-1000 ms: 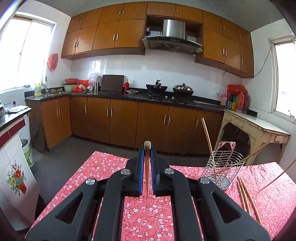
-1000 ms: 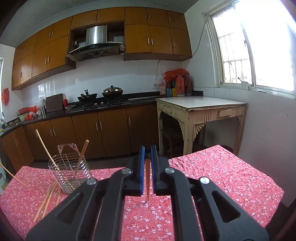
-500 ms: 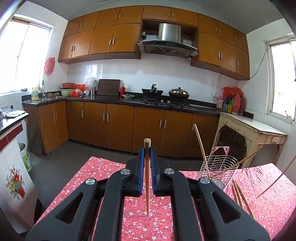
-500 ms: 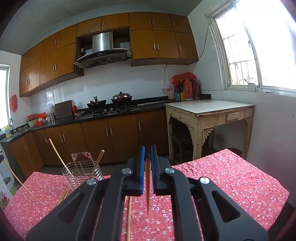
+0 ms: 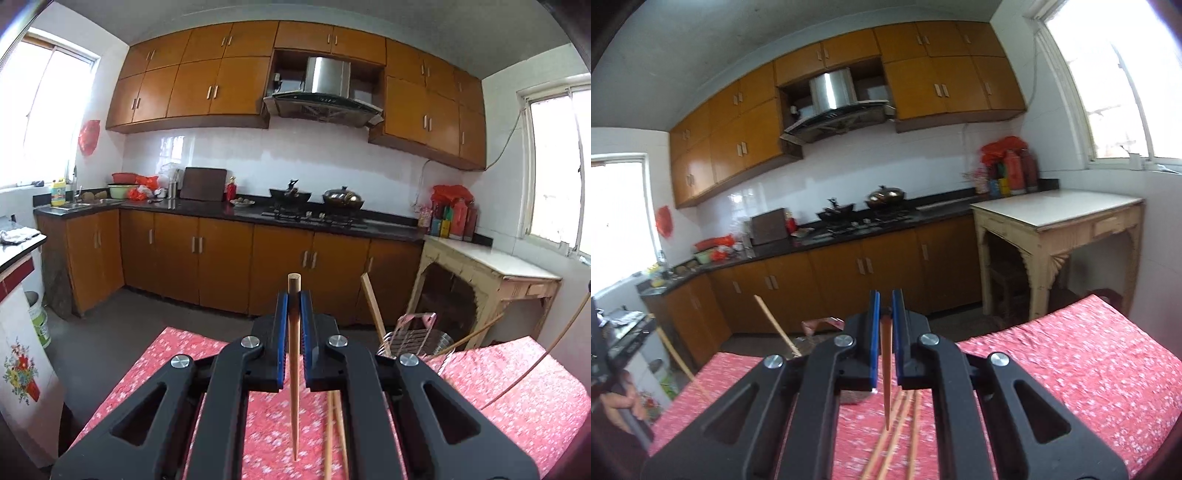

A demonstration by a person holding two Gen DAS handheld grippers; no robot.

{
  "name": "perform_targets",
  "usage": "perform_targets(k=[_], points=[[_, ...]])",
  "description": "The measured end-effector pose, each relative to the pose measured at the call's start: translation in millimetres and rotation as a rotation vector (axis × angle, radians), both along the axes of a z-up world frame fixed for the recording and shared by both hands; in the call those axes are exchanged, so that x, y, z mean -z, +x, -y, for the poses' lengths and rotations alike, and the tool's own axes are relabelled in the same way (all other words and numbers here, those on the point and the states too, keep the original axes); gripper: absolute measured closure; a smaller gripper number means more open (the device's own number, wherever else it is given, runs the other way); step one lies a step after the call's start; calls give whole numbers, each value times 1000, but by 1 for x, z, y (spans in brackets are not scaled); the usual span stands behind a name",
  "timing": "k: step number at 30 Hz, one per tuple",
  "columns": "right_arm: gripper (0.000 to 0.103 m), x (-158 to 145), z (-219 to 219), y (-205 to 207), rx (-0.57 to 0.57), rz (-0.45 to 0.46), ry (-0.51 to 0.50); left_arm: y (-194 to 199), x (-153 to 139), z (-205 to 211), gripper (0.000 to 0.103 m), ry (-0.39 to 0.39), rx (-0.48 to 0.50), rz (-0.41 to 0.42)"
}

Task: Organize utensils
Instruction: 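Lower the chopsticks into the wire holder and open both grippers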

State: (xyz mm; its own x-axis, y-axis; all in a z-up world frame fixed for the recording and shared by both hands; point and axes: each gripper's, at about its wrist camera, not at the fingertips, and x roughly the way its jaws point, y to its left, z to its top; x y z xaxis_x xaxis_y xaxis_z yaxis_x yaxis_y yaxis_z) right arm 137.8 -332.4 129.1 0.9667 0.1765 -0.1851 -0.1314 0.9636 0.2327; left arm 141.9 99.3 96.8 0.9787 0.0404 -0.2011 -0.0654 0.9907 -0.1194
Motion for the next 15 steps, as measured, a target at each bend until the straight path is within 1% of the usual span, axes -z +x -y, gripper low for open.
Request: perform_targets(k=[6,9,12,15], points=[[95,-44,-27,5,-73,77,7,10,-45,24,96,-42,65,82],[95,-63,-46,18,-68,117,-21,22,-69,45,96,-55,94,137],[95,-75,-61,40,-48,151,-40,39,-82,66,96,-67,103,171],[95,-79,-71,70,-55,144,-25,58,-85,85,96,-77,101,189]])
